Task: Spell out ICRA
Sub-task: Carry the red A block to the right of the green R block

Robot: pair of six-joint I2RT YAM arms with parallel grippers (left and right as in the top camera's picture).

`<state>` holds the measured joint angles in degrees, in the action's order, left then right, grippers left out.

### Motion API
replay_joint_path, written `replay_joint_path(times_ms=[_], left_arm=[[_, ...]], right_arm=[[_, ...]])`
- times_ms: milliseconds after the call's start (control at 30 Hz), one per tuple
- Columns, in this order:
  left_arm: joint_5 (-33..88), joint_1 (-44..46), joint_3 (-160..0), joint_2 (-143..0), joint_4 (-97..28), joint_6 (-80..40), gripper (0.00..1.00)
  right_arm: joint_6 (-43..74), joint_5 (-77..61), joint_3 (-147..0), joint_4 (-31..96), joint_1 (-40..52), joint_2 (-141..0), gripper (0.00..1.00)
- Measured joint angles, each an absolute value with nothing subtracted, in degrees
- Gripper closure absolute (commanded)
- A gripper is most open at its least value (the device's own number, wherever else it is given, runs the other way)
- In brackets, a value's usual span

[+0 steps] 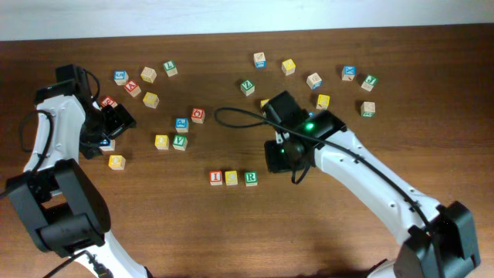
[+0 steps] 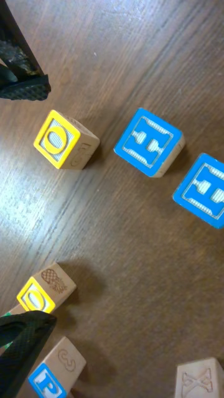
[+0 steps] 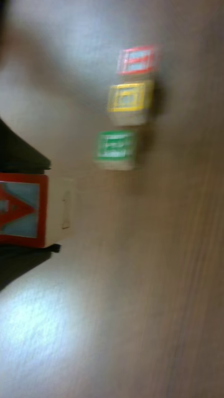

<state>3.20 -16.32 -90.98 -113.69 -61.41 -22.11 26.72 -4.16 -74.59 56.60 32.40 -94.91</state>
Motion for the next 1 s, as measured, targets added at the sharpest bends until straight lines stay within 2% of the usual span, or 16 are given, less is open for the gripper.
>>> replay_joint_path(times_ms=[100, 300, 767, 833, 1000], left_arm=[[3.18, -16.32, -90.96, -113.69, -61.41, -22.11, 0.01], [3.18, -16.32, -90.96, -113.69, -61.34, -22.11, 0.01], [3.18, -16.32, -90.96, -113.69, -61.34, -22.11, 0.01], [3.18, -16.32, -90.96, -113.69, -61.34, -22.11, 0.01], [3.18, -16.32, -90.96, -113.69, -61.34, -22.11, 0.01]], right_arm=[[28.73, -3.99, -67.24, 48.21, 32.40, -96.36, 0.82], [34.33, 1.50, -65.82, 41.71, 35.51, -105.16, 0.82], [35.83, 0.27, -65.76, 38.72, 37.17, -105.19, 0.80], [36.21, -0.10, -65.76, 38.74, 37.17, -105.19, 0.74], [36.45, -0.49, -65.76, 38.74, 37.17, -105.19, 0.71]])
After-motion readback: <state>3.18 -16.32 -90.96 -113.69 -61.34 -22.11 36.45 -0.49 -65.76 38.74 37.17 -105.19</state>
